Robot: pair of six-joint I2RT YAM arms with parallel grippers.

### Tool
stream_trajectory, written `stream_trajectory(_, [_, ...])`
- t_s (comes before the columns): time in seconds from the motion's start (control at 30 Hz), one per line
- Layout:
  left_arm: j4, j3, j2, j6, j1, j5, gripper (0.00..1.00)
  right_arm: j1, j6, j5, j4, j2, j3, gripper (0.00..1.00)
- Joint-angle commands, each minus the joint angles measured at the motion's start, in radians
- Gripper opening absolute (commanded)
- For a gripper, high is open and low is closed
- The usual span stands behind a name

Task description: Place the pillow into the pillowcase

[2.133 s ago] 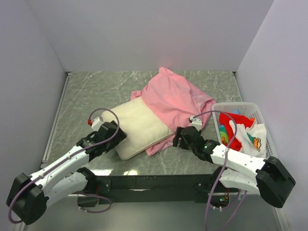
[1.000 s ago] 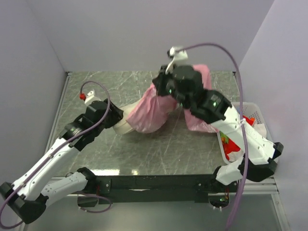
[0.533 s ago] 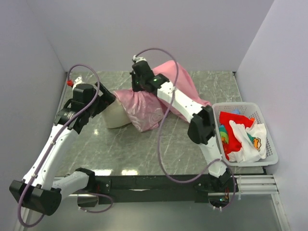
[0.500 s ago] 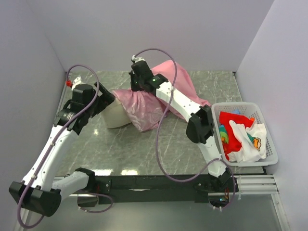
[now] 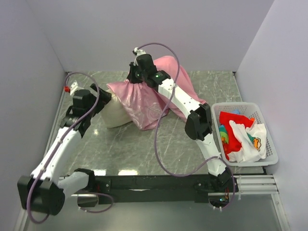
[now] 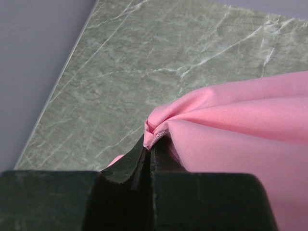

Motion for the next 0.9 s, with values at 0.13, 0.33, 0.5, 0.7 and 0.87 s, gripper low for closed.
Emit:
stream_trajectory(0.13, [-0.047, 0.087, 0.339, 0.023, 0.003, 0.006, 0.88, -0.035, -0.103, -0.037, -0.111, 0.085, -0.073, 0.05])
stream_trajectory(0.33, [-0.005, 0.104, 0.459, -0.023, 0.003, 0.093, 0.83, -0.040, -0.175, -0.037, -0.193, 0.069, -0.120, 0.07])
stream_trajectory(0.5, [0.062, -0.012, 0.392, -0.045, 0.000, 0.144, 0.87, -0.038, -0.224, -0.037, -0.156, -0.044, -0.316, 0.09])
stream_trajectory(0.7, [0.070, -0.089, 0.326, -0.049, 0.000, 0.136, 0.98, -0.035, -0.244, -0.033, -0.162, -0.124, -0.417, 0.12])
stream_trajectory(0.87, [-0.008, 0.035, 0.283, 0.009, 0.025, 0.038, 1.00, -0.037, -0.250, -0.036, -0.177, -0.130, -0.427, 0.16])
